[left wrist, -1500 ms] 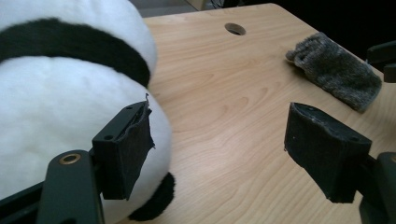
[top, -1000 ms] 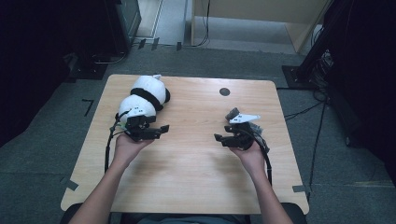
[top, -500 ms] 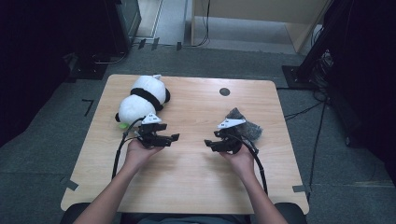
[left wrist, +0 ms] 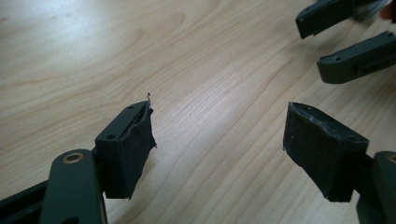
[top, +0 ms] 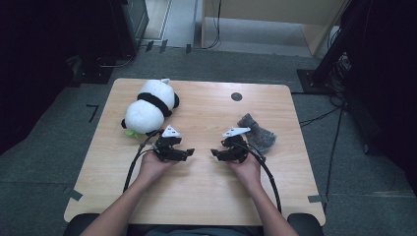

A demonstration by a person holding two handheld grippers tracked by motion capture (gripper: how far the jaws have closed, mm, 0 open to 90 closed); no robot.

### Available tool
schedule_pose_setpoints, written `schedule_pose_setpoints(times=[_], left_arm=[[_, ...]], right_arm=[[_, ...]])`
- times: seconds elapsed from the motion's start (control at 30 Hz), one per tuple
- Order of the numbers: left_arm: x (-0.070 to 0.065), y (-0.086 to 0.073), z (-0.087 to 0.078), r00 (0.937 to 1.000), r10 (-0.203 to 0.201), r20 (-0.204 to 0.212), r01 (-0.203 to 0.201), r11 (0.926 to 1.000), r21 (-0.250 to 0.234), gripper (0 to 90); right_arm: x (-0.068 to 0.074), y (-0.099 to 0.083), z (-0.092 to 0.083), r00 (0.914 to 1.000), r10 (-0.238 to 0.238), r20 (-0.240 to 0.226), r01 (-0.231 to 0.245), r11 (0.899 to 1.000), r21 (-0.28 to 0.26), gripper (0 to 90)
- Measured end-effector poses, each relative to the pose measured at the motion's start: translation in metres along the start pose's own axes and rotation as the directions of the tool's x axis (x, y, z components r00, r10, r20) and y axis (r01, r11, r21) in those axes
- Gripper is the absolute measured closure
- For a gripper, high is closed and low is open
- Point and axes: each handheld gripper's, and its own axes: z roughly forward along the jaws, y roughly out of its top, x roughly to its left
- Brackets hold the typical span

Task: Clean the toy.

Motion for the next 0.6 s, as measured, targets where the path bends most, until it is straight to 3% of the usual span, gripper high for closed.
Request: schedule_pose_setpoints(times=[0.2,0.47,0.6], left_arm=[[-0.0051,-0.0027,0.0072,0.9997,0.023,0.0,-0.023,0.999,0.039,24.0],[-0.0067,-0.0038,0.0094,0.9987,0.051,-0.006,-0.051,0.9983,0.03,24.1],[-0.0058,-0.0037,0.009,0.999,0.045,-0.002,-0.045,0.9986,0.029,24.1]], right_arm=[[0.0054,-0.002,0.0082,0.9996,-0.018,0.022,0.018,1.0,0.001,39.0],[0.0096,-0.0044,0.0116,0.9967,-0.06,0.055,0.061,0.998,-0.018,35.4],[0.0088,-0.0044,0.0114,0.9975,-0.05,0.05,0.052,0.998,-0.022,35.2]])
